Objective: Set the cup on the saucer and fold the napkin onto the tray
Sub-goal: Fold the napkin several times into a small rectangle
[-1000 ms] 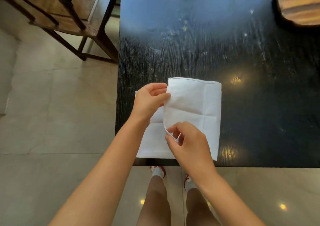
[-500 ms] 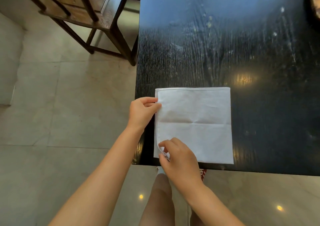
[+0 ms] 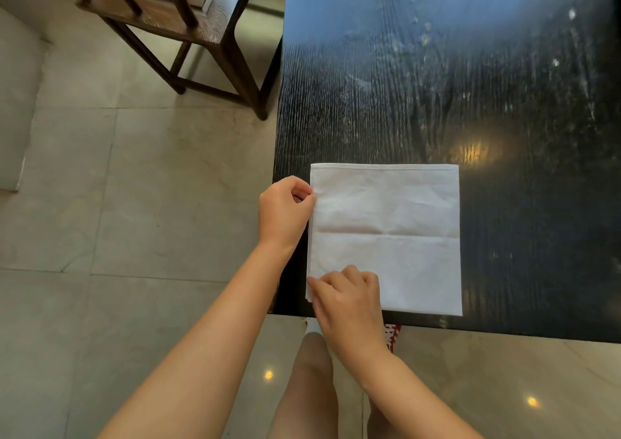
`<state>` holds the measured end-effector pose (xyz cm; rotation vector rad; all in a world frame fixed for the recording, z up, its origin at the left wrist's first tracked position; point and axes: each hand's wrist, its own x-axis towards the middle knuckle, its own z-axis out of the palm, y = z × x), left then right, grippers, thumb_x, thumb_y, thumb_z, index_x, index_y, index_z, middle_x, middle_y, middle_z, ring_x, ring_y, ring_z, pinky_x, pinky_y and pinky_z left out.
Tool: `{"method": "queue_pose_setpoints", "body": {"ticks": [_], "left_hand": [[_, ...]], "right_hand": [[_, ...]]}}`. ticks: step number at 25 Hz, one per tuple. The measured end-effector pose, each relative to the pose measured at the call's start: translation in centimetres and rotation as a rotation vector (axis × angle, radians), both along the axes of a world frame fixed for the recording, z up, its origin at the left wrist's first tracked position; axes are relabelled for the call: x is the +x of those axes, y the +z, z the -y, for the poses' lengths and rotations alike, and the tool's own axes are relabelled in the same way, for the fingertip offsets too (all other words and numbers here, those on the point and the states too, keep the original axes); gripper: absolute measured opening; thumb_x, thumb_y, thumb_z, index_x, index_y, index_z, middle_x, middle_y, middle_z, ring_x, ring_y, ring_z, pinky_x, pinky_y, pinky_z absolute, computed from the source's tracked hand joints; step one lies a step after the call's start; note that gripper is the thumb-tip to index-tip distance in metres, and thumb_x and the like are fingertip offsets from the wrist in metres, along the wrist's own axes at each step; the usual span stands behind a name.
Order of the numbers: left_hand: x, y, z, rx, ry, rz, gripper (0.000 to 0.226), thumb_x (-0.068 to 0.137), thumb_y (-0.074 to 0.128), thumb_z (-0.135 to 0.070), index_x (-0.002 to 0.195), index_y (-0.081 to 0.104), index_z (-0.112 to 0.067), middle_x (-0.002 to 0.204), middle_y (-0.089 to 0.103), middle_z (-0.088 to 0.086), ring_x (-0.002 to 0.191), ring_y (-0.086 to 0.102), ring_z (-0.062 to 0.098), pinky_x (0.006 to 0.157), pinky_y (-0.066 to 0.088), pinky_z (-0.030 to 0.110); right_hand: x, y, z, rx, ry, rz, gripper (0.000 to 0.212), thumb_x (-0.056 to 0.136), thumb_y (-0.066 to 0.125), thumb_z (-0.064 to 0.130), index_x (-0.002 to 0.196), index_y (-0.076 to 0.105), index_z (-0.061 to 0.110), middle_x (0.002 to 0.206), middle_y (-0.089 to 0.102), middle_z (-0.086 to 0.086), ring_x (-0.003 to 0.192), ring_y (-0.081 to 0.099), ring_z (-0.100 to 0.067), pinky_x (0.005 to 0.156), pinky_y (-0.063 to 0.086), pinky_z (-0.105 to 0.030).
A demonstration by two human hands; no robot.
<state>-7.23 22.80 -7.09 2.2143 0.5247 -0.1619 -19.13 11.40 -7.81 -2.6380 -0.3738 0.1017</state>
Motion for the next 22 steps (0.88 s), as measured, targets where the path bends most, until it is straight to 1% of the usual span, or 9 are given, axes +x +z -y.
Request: {"method": "queue_pose_setpoints", "body": {"ticks": [3,7,11,13,14,16,17,20,22], "left_hand": [[0.2,-0.2,-0.1,0.061,-0.039,0.008,0.006,0.074,0.065,-0.007,0.075,0.069,-0.012,0.070,0.065,-0.003,0.066,0.057,0.012,0.064,0.047,0.023],[-0.1,-0.2,0.7,0.091,-0.027,0.018,0.006,0.075,0.064,-0.010,0.075,0.069,-0.013,0.070,0.065,-0.004,0.065,0.058,0.012,0.063,0.048,0.025],[-1.4,0.1,3.7,0.164,-0.174,0.043,0.002,0.080,0.064,-0.016,0.082,0.066,-0.016,0.077,0.065,-0.004,0.069,0.056,0.012,0.061,0.046,0.026],[-1.8,0.0,5.4,0.282,-0.329,0.163,0.017,0.081,0.064,-0.015,0.098,0.062,-0.013,0.094,0.063,0.003,0.085,0.058,0.018,0.068,0.048,0.030],[-2.1,-0.3,6.0,0.359,-0.436,0.229,0.032,0.082,0.064,-0.016,0.113,0.057,-0.011,0.109,0.061,0.008,0.100,0.057,0.024,0.079,0.048,0.035],[-3.0,-1.5,7.1,0.491,-0.654,0.257,0.054,0.089,0.051,-0.026,0.138,0.035,-0.011,0.143,0.042,0.013,0.133,0.036,0.028,0.103,0.035,0.047],[-3.4,-2.1,7.5,0.537,-0.717,0.227,0.057,0.092,0.039,-0.032,0.143,0.024,-0.013,0.152,0.030,0.011,0.141,0.023,0.026,0.109,0.025,0.051],[-4.2,-3.7,7.4,0.579,-0.738,0.162,0.062,0.093,0.024,-0.041,0.146,0.011,-0.014,0.156,0.011,0.004,0.143,0.005,0.018,0.113,0.008,0.053],[-4.2,-4.0,7.4,0.603,-0.741,0.152,0.063,0.093,0.023,-0.044,0.147,0.009,-0.015,0.156,0.007,0.003,0.143,0.002,0.015,0.112,0.003,0.050]], "right_hand": [[-0.2,-0.9,0.7,-0.053,0.051,0.061,0.039,0.057,0.076,0.005,0.091,0.067,0.022,0.102,0.066,-0.001,0.096,0.049,-0.024,0.079,0.028,-0.036],[0.1,-1.6,1.9,0.008,0.066,0.080,0.024,0.068,0.070,0.012,0.090,0.065,0.020,0.111,0.066,-0.003,0.103,0.046,-0.023,0.082,0.032,-0.039],[-0.9,-1.8,5.4,0.015,0.075,0.086,0.016,0.075,0.065,0.019,0.090,0.063,0.021,0.111,0.065,-0.001,0.103,0.046,-0.023,0.080,0.034,-0.037],[-1.4,-1.9,7.9,0.004,0.110,0.087,0.015,0.076,0.065,0.020,0.092,0.064,0.021,0.112,0.066,-0.001,0.104,0.047,-0.022,0.081,0.035,-0.037],[-1.5,-1.9,8.9,0.002,0.132,0.085,0.016,0.077,0.065,0.021,0.092,0.064,0.022,0.113,0.066,-0.001,0.104,0.048,-0.022,0.081,0.035,-0.037],[-1.5,-1.7,10.6,0.024,0.183,0.072,0.017,0.078,0.063,0.022,0.095,0.065,0.021,0.114,0.066,0.000,0.105,0.049,-0.021,0.083,0.036,-0.037],[-1.4,-1.4,11.1,0.055,0.195,0.057,0.018,0.080,0.060,0.022,0.098,0.065,0.021,0.114,0.066,0.000,0.105,0.050,-0.020,0.085,0.037,-0.036],[0.7,-0.5,11.9,0.207,0.050,0.059,0.030,0.086,0.051,0.015,0.115,0.061,0.014,0.118,0.064,-0.004,0.113,0.053,-0.020,0.094,0.041,-0.040],[3.7,-0.5,11.9,0.131,-0.079,0.072,0.042,0.090,0.042,0.014,0.132,0.047,0.012,0.137,0.051,-0.008,0.132,0.039,-0.023,0.109,0.029,-0.042]]}}
